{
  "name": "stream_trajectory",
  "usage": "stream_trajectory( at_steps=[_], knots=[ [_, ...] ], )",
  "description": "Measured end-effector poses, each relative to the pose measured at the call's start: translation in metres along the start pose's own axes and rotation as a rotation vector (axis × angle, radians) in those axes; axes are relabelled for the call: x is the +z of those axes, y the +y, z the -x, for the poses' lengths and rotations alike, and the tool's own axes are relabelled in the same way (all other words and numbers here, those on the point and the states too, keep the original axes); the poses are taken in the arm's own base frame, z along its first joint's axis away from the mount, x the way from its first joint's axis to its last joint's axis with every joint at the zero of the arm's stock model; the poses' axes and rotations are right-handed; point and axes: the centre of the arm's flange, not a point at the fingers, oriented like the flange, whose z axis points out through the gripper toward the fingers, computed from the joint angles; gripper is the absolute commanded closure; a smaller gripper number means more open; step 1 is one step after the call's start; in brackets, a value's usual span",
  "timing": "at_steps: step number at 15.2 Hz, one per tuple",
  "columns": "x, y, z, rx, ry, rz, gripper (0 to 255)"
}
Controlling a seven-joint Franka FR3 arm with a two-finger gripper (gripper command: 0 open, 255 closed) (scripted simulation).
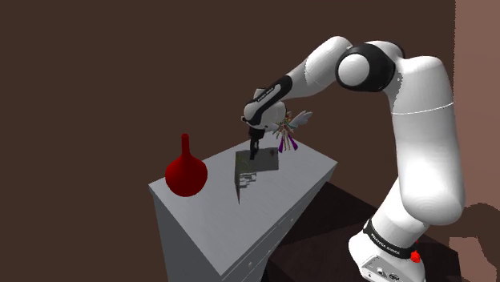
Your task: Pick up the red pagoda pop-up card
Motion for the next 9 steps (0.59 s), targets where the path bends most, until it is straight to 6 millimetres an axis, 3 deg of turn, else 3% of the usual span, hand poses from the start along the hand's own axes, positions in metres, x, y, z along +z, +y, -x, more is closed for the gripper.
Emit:
stream_trajectory(
  at_steps=[9],
  knots=[
    [-0.047, -0.005, -0.002, 0.0, 0.0, 0.0, 255]
  ],
)
